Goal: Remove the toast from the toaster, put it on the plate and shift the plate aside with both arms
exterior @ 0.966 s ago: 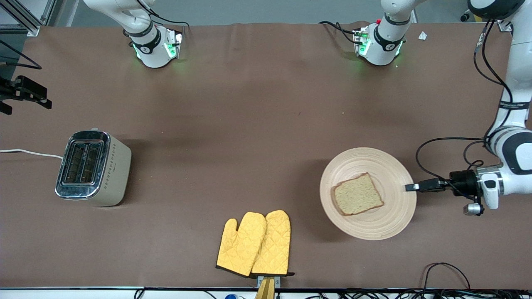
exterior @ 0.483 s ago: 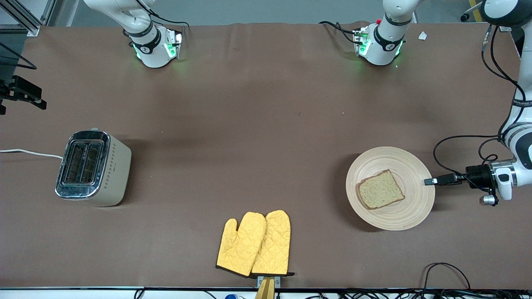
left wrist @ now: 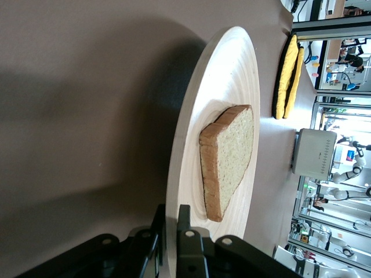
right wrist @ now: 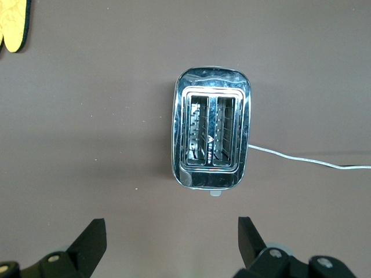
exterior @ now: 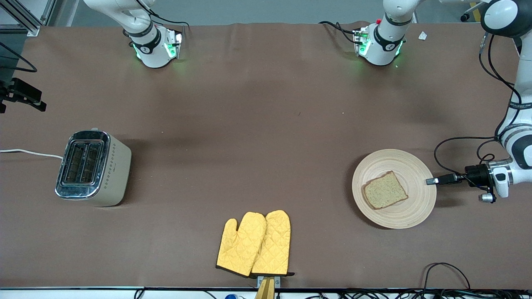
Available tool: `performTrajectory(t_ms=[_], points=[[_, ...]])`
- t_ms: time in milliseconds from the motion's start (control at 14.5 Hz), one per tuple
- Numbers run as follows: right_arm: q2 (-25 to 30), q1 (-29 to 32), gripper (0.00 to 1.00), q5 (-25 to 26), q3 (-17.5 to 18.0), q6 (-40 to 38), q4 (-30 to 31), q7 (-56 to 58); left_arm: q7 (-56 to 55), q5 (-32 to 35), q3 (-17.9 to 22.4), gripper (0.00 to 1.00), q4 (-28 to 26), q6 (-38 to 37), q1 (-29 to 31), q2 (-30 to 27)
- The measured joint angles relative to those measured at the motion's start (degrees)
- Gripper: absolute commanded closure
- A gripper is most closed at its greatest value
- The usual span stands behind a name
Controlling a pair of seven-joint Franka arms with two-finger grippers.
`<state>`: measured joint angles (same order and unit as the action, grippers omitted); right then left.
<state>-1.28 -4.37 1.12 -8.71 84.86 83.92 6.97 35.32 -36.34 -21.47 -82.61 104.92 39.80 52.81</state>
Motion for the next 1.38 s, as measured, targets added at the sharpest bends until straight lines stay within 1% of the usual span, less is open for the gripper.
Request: performTrajectory(t_ms=[69, 138, 207, 414, 552, 690, 828, 1034, 1103, 1241, 1379], points=[[0.0, 0.0, 0.00, 0.0, 0.0, 0.0, 0.0, -0.1, 0.0, 0.1, 0.0, 0.58, 0.1, 0.3, -0.6, 0.0], [0.0, 0.0, 0.00, 0.0, 0.0, 0.0, 0.0, -0.2, 0.0, 0.1, 0.0, 0.28, 0.2, 0.4, -1.0, 0.0], [0.0, 0.0, 0.00, 0.0, 0.0, 0.0, 0.0, -0.2, 0.0, 0.2, 0.0, 0.00, 0.4, 0.4, -1.3, 0.0], [0.0, 0.0, 0.00, 0.0, 0.0, -0.1, 0.0, -0.4, -0.5, 2.0, 0.0, 0.00, 1.9, 1.4, -1.6, 0.0], [0.0, 0.0, 0.00, 0.0, 0.0, 0.0, 0.0, -0.6, -4.4, 6.3, -0.3, 0.00, 4.6, 1.6, -1.8, -0.3], [0.0, 0.0, 0.00, 0.0, 0.0, 0.0, 0.0, -0.6, -9.9, 11.1, -1.0, 0.00, 7.5, 1.6, -2.0, -1.7], [0.0, 0.0, 0.00, 0.0, 0.0, 0.0, 0.0, -0.6, -14.6, 14.9, -1.1, 0.00, 9.0, 1.6, -3.2, -4.5], [0.0, 0.0, 0.00, 0.0, 0.0, -0.1, 0.0, -0.6, -24.9, 24.3, -1.2, 0.00, 10.7, 1.6, -7.3, -9.9], [0.0, 0.0, 0.00, 0.0, 0.1, -0.2, 0.0, -0.6, -27.5, 26.4, -1.4, 0.00, 10.8, 1.6, -8.3, -12.0], [0.0, 0.0, 0.00, 0.0, 0.3, -0.5, 0.0, -0.6, -29.8, 29.3, -1.4, 0.00, 10.7, 1.3, -9.3, -15.4], [0.0, 0.0, 0.00, -0.3, 0.5, -1.3, 0.0, -0.6, -30.5, 32.8, -1.5, 0.00, 10.5, 1.2, -9.7, -16.7]])
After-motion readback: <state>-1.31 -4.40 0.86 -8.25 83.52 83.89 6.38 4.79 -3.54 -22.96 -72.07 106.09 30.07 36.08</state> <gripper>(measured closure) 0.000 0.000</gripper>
